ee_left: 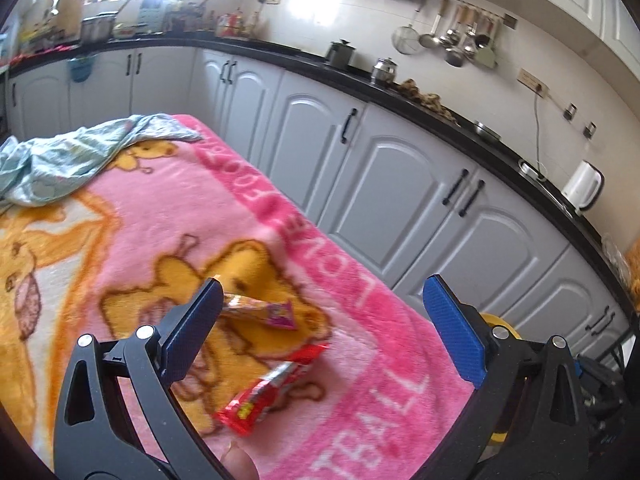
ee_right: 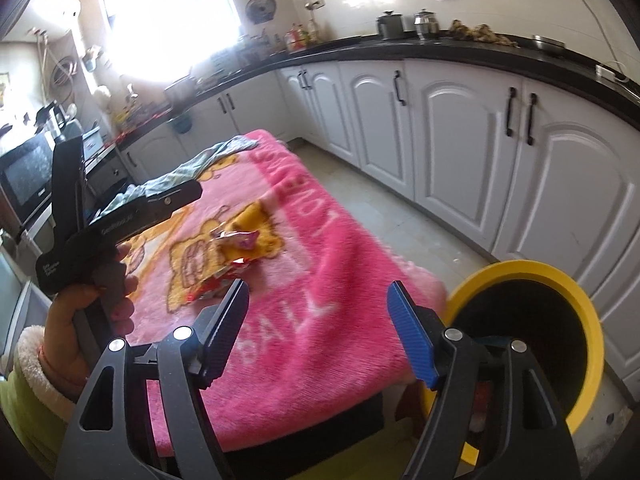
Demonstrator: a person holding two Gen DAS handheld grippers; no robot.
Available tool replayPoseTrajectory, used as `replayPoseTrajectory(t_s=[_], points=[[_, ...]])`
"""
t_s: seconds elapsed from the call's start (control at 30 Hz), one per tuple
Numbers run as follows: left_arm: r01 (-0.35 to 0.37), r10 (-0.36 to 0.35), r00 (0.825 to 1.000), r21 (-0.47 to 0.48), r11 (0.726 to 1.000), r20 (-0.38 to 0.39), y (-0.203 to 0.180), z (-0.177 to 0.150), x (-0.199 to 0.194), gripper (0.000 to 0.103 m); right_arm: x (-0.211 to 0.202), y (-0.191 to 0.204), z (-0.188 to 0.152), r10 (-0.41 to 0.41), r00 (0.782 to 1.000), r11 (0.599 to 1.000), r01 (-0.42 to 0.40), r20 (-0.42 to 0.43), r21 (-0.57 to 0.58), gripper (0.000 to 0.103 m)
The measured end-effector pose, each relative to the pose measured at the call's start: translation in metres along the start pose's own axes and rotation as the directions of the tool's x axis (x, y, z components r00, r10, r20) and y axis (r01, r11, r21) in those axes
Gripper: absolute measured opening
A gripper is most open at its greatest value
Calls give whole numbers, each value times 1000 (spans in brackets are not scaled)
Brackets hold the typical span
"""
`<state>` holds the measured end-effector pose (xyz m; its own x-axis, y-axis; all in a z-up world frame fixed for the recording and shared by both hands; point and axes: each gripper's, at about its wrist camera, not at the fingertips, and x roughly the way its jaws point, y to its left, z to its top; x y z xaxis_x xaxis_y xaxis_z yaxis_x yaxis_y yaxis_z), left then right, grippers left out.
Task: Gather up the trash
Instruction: 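Move both tools back over the blanket toward the last wrappers, then grasp the red wrapper with the left tool while the right tool grasps the pink wrapper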
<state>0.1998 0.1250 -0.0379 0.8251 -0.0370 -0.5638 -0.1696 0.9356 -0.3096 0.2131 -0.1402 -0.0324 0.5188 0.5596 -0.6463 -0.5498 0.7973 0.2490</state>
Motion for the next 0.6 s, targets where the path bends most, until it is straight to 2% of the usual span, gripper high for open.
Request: replayPoseTrajectory(t_s=[0.2, 0.47, 0.5, 0.6], points=[[-28, 27, 1000, -57, 998, -14, 32, 3, 4, 92, 28, 23, 5, 36, 999, 999, -37, -21, -31, 69], [-22, 4, 997, -228, 973, -80, 85, 3, 29, 92, 83, 49, 9, 88, 991, 996, -89, -97, -12, 69], [-14, -10, 995, -253, 967, -95, 92, 2, 34, 90, 93, 53, 8, 93, 989, 995, -95, -113, -7, 69], [7, -50, 990, -305, 952, -134, 101, -2, 46, 78, 116, 60, 7, 115, 981, 993, -112, -156, 23, 68]])
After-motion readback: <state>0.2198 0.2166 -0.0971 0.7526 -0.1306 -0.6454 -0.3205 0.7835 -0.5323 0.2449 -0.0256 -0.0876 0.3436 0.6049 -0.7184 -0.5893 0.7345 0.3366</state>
